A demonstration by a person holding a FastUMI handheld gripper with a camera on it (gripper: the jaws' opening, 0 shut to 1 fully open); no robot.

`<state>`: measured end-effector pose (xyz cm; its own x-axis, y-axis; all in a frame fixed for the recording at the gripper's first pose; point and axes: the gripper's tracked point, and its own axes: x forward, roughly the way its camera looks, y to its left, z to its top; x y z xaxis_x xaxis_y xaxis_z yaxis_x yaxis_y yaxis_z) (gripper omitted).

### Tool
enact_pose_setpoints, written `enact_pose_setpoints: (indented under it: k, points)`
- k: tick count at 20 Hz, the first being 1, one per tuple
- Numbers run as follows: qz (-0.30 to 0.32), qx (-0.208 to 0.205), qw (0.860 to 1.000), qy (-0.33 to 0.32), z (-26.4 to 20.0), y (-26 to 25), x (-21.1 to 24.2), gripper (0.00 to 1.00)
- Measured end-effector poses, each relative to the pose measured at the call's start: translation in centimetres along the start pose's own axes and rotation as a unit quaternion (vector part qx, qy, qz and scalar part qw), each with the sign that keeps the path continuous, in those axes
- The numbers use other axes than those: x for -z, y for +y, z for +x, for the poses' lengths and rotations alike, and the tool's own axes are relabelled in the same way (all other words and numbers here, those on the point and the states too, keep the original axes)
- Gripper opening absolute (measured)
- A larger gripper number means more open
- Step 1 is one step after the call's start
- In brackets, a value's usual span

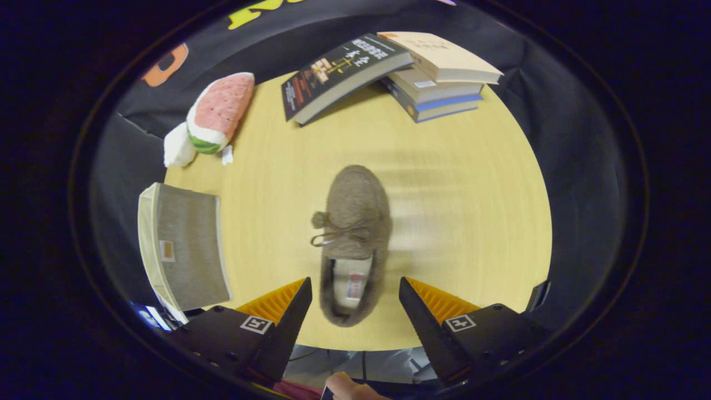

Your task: Open the storage box then place both shoes into the box .Put the left shoe in first, then the right shoe, with the right side of both shoes facing outward in a uniform manner.

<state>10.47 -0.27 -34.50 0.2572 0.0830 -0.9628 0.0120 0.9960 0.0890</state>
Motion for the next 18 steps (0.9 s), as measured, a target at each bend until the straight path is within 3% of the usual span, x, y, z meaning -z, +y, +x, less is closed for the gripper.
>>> enact_pose_setpoints:
  k: [6, 9, 13, 14, 16, 18]
  points:
    - [-0.012, 0.047, 0.999, -0.001, 4.4, -4.2, -1.2, 0.96]
    - [-0.012, 0.029, 0.999, -0.005, 5.4, -3.8, -1.3, 0.92]
    - [-0.007, 0.002, 1.0, 0.019, 7.0, -2.6, -0.4, 0.46]
    - [-0.004, -0.014, 1.0, 0.019, 7.1, -1.9, -0.4, 0.42]
    - [-0.004, -0.019, 1.0, 0.022, 7.2, -1.6, -0.2, 0.11]
    - [-0.01, -0.022, 0.999, 0.029, 7.0, -1.5, -0.1, 0.09]
